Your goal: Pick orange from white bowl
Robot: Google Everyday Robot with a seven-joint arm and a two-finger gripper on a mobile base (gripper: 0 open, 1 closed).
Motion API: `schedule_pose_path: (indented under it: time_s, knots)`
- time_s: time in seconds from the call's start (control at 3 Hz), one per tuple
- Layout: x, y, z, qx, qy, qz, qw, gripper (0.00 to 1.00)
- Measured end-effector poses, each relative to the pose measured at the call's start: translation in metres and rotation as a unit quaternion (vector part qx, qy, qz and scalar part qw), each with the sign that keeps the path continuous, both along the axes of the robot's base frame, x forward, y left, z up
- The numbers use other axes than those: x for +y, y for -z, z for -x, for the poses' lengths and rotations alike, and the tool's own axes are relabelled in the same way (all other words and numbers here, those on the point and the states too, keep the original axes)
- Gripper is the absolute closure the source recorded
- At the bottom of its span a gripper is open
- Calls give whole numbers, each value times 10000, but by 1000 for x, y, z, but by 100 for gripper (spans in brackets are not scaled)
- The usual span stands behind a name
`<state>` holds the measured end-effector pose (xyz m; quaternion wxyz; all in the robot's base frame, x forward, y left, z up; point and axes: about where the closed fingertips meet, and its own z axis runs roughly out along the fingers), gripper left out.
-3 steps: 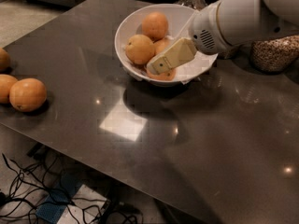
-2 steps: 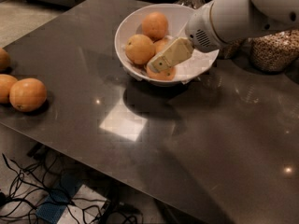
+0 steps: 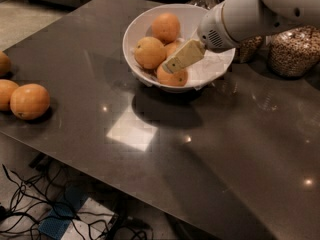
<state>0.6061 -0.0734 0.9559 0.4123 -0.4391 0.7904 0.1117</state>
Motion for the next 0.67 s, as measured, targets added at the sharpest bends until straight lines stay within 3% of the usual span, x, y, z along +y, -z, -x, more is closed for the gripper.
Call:
schedule_pose_path:
  time_s: [0.67]
  knots:
    - [-3, 14, -14, 237, 144, -162, 9995, 28]
